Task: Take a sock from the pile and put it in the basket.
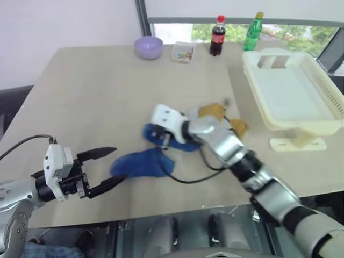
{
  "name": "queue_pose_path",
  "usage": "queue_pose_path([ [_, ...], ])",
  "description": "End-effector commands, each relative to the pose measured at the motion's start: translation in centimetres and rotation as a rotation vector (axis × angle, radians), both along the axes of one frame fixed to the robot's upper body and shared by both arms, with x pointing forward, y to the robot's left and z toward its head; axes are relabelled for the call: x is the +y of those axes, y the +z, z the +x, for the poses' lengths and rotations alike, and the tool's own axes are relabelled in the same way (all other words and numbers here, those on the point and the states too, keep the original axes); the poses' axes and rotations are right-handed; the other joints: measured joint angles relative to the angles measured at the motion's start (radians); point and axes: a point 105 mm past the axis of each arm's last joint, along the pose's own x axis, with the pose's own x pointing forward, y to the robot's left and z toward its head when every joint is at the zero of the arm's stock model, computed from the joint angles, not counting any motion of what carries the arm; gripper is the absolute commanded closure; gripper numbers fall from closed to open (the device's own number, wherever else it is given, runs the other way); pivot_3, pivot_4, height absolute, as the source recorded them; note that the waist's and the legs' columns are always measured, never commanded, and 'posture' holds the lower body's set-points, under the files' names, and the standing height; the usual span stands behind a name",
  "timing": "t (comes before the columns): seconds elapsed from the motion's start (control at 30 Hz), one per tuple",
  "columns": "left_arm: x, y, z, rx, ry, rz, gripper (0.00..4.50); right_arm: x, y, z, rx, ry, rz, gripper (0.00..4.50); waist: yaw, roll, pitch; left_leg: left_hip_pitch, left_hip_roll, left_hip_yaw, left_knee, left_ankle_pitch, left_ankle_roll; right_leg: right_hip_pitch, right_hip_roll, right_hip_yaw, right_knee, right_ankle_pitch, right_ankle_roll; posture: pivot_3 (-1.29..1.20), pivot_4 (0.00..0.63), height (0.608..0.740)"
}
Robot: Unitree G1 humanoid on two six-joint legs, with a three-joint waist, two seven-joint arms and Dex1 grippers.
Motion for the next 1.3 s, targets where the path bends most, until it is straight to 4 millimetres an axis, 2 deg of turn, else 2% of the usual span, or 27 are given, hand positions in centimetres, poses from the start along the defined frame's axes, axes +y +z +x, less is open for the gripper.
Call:
queue_pose_path([
  [0.03, 0.9, 0.8, -0.4, -0.023, 0.016, 0.025, 0.0, 2.6, 0.7, 0.6, -0.003, -0.004, 0.061, 4.46, 0.01, 0.0, 0.0, -0.001, 0.0, 0.0, 0.0, 0.0, 0.0, 0.0, -0.001, 0.0, 0.0, 0.0, 0.0, 0.0, 0.15, 0.74],
  [0.13, 1.0, 0.7, -0.6, -0.021, 0.022, 0.025, 0.0, 4.7, 2.2, 1.3, -0.045, -0.05, 0.122, 4.46, 0.011, -0.001, 0.002, -0.001, -0.002, 0.0, 0.0, 0.0, 0.0, -0.001, -0.005, -0.001, -0.001, 0.0, 0.0, 0.0, 0.15, 0.74],
  [0.17, 0.9, 0.6, -0.7, -0.019, 0.021, 0.023, 0.0, 5.2, 3.0, 1.6, -0.093, -0.066, 0.136, 3.85, 0.008, -0.002, 0.003, -0.002, -0.003, 0.0, 0.0, 0.0, 0.0, -0.001, -0.006, -0.001, -0.001, 0.0, 0.0, 0.0, 0.15, 0.74],
  [0.23, 0.6, 0.5, -0.7, -0.022, 0.02, 0.011, 0.0, 5.8, 4.5, 1.8, -0.155, -0.075, 0.171, 3.13, 0.001, -0.002, 0.003, -0.002, -0.003, 0.001, 0.0, 0.0, 0.0, -0.001, -0.006, -0.001, -0.001, 0.001, 0.0, 0.0, 0.15, 0.74],
  [0.3, 0.5, 0.6, -0.6, -0.027, 0.021, -0.001, 0.0, 5.9, 5.1, 1.7, -0.147, -0.049, 0.195, 2.22, -0.002, -0.002, 0.003, -0.001, -0.002, 0.001, -0.001, 0.0, -0.001, -0.002, -0.004, -0.001, 0.0, 0.0, -0.001, 0.0, 0.15, 0.74],
  [0.4, 0.4, 0.6, -0.5, -0.026, 0.032, -0.017, 0.0, 4.9, 5.2, 1.4, -0.143, 0.021, 0.19, 2.22, -0.002, -0.003, 0.002, 0.0, -0.001, 0.001, -0.006, 0.002, -0.004, -0.003, -0.003, -0.001, -0.001, -0.001, -0.003, 0.0, 0.15, 0.74],
  [0.47, 0.5, 0.3, -0.4, -0.017, 0.042, -0.019, 0.0, 3.5, 5.6, 0.9, -0.08, 0.044, 0.222, 2.22, -0.001, -0.003, 0.002, -0.002, 0.0, 0.001, -0.007, 0.002, -0.004, -0.004, -0.002, 0.0, 0.0, -0.001, -0.003, 0.0, 0.15, 0.74],
  [0.53, 0.7, 0.2, 0.2, -0.011, 0.068, -0.018, 0.0, 1.4, 5.6, 0.4, -0.016, 0.026, 0.25, 2.22, 0.003, -0.005, 0.001, -0.002, 0.001, 0.001, -0.007, 0.002, -0.004, -0.004, -0.002, 0.0, -0.001, -0.001, -0.004, 0.0, 0.15, 0.74],
  [0.6, 0.9, 0.2, 1.0, -0.011, 0.101, -0.019, 0.0, -1.1, 4.7, 0.0, 0.035, -0.03, 0.247, 2.22, 0.011, -0.005, 0.001, -0.002, 0.001, 0.0, -0.007, 0.002, -0.004, -0.004, -0.003, -0.001, -0.001, -0.001, -0.004, 0.0, 0.15, 0.74],
  [0.8, 1.0, 0.4, 5.9, -0.028, 0.174, -0.003, 0.0, -9.5, -0.3, -1.0, 0.091, -0.232, 0.074, 2.22, 0.033, -0.007, 0.0, -0.001, -0.004, -0.001, -0.004, 0.002, -0.002, -0.001, -0.007, -0.003, 0.001, -0.001, -0.003, 0.0, 0.15, 0.74],
  [0.87, 0.9, 0.6, 7.4, -0.028, 0.173, 0.001, 0.0, -11.1, -1.1, -1.1, 0.083, -0.279, 0.022, 2.22, 0.031, -0.007, -0.001, 0.0, -0.003, -0.002, -0.002, 0.002, -0.002, 0.0, -0.006, -0.003, 0.002, -0.001, -0.003, 0.0, 0.15, 0.74],
  [0.97, 1.0, 1.2, 10.3, -0.005, 0.166, -0.029, 0.0, -13.5, -2.4, -0.6, 0.16, -0.418, 0.015, 2.22, 0.021, -0.008, -0.001, 0.001, -0.003, 0.0, -0.001, 0.003, -0.003, -0.002, -0.001, 0.0, 0.007, -0.001, -0.004, 0.0, 0.15, 0.74],
  [1.07, 1.7, 0.9, 13.2, 0.069, 0.205, -0.044, 0.0, -14.5, -3.1, -1.1, 0.335, -0.509, 0.093, 2.22, 0.021, -0.008, -0.001, 0.002, -0.002, -0.001, -0.002, 0.004, -0.005, -0.003, 0.001, -0.001, 0.013, -0.003, -0.007, 0.0, 0.15, 0.74],
  [1.3, 1.2, 0.1, 16.3, 0.177, 0.133, -0.016, 0.0, -13.6, -3.4, -2.8, 0.541, -0.496, 0.163, 2.22, 0.028, -0.01, -0.002, -0.001, -0.002, 0.0, -0.001, 0.004, -0.005, -0.005, 0.002, 0.0, 0.011, -0.004, -0.007, 0.0, 0.15, 0.74],
])
